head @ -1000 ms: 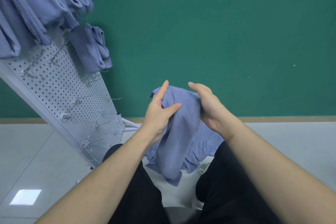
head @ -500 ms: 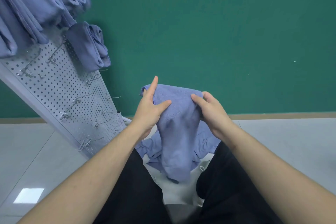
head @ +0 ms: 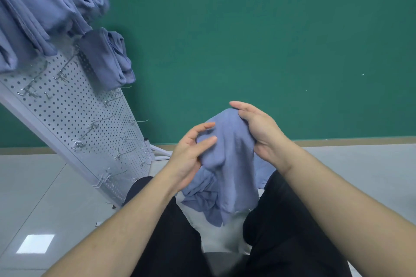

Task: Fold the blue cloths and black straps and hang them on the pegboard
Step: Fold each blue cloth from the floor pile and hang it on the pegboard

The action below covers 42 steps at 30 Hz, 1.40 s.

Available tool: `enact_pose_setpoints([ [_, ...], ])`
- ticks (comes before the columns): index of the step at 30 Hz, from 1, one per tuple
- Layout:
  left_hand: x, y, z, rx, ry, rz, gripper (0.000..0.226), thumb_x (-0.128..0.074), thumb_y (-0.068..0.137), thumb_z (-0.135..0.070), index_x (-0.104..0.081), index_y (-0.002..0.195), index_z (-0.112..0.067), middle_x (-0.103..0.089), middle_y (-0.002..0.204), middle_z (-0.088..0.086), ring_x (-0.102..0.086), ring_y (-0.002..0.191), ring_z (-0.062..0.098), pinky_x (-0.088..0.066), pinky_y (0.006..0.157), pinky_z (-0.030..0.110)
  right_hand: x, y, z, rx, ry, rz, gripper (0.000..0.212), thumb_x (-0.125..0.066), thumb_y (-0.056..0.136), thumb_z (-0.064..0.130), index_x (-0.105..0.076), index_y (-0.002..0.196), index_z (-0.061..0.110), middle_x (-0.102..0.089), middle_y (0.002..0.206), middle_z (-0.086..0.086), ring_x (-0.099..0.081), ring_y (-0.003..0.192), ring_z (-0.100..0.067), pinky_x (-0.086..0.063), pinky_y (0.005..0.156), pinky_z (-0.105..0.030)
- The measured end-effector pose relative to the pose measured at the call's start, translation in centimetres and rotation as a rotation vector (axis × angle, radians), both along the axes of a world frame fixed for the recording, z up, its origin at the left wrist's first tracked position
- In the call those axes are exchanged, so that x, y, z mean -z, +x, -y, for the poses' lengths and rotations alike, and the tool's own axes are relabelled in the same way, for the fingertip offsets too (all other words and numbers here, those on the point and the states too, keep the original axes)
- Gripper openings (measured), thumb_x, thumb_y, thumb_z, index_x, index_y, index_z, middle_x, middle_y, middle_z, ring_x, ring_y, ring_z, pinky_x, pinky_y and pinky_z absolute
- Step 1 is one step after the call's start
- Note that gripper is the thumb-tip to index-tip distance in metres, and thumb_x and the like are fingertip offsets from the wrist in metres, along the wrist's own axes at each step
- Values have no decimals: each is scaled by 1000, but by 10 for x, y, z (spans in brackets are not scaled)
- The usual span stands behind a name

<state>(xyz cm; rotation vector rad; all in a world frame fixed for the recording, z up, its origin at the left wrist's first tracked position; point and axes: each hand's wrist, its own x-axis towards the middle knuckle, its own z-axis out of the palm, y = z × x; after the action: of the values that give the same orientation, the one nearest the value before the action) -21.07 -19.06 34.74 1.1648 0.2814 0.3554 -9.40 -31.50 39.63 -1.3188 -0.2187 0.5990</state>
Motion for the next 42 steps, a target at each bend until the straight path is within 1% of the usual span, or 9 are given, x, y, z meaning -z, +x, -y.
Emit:
enact_pose_setpoints([
  [6, 4, 2, 0, 40, 194, -112, 33, -69, 89, 1, -81, 97, -29, -72, 116, -11, -65, 113, 13, -51, 94, 26, 5, 5, 8, -19, 1, -79, 27, -49, 102, 12, -72, 114, 20, -70, 113, -3, -67, 97, -14, -57, 80, -26],
  [10, 1, 9, 0, 73, 214, -45, 45, -70, 85, -5, -73, 117, -36, -65, 133, -15, -49, 136, 8, -36, 118, 38, 10, 0, 10, -83, -36, 57, 19, -59, 98, 27, -74, 108, 21, -70, 113, 5, -65, 103, -8, -50, 84, -23],
  [17, -13, 17, -4, 64, 133, -2, 71, -72, 82, -11, -52, 138, -49, -41, 158, -4, -42, 143, 11, -38, 117, 40, 26, -7, 25, -247, -48, 262, 30, -62, 98, 28, -64, 125, 40, -62, 129, 15, -64, 114, -6, -52, 88, -26],
  [22, -16, 18, -13, 63, 288, -97, 86, -71, 91, -8, -25, 157, -39, -25, 163, -15, -30, 146, 1, -35, 116, 28, 28, -3, 26, -175, -73, 389, 35, -58, 100, 12, -65, 124, 36, -69, 89, 20, -65, 85, -8, -52, 87, -32],
  [25, -15, 15, -17, 55, 319, -118, 77, -76, 85, -12, -43, 148, -42, -40, 157, -11, -44, 139, 6, -41, 114, 34, 24, -2, 22, -170, -131, 408, 33, -51, 101, 7, -73, 110, 29, -71, 114, 17, -63, 110, 0, -49, 96, -24],
  [31, -10, 2, -3, -15, -95, -18, 24, -65, 88, -4, -70, 106, -19, -74, 94, 2, -68, 83, 13, -56, 70, 22, 12, -3, 12, -112, -37, 218, 31, -48, 100, 2, -72, 90, 20, -71, 91, 7, -63, 82, -8, -52, 76, -18],
  [34, 1, -2, 5, 20, -73, 58, 30, -72, 81, -4, -70, 106, -20, -74, 105, -4, -67, 96, 12, -56, 79, 24, 7, -1, 8, -17, 17, 28, 29, -46, 99, -1, -66, 87, 17, -66, 84, -1, -60, 72, -13, -54, 63, -22],
  [37, 3, 0, 9, -30, 275, 8, 44, -78, 79, -5, -68, 115, -28, -68, 120, -20, -58, 120, 0, -49, 96, 19, 5, 2, 5, 12, 66, -95, 26, -46, 99, -2, -63, 88, 15, -64, 83, -4, -60, 71, -16, -54, 63, -26],
  [42, -8, 12, 8, -127, 368, -67, 51, -66, 90, 2, -67, 117, -41, -64, 128, -23, -53, 127, -3, -42, 101, 15, 7, 4, 11, -17, -105, 117, 9, -56, 100, 28, -63, 105, 30, -58, 85, 7, -51, 73, -11, -41, 61, -26],
])
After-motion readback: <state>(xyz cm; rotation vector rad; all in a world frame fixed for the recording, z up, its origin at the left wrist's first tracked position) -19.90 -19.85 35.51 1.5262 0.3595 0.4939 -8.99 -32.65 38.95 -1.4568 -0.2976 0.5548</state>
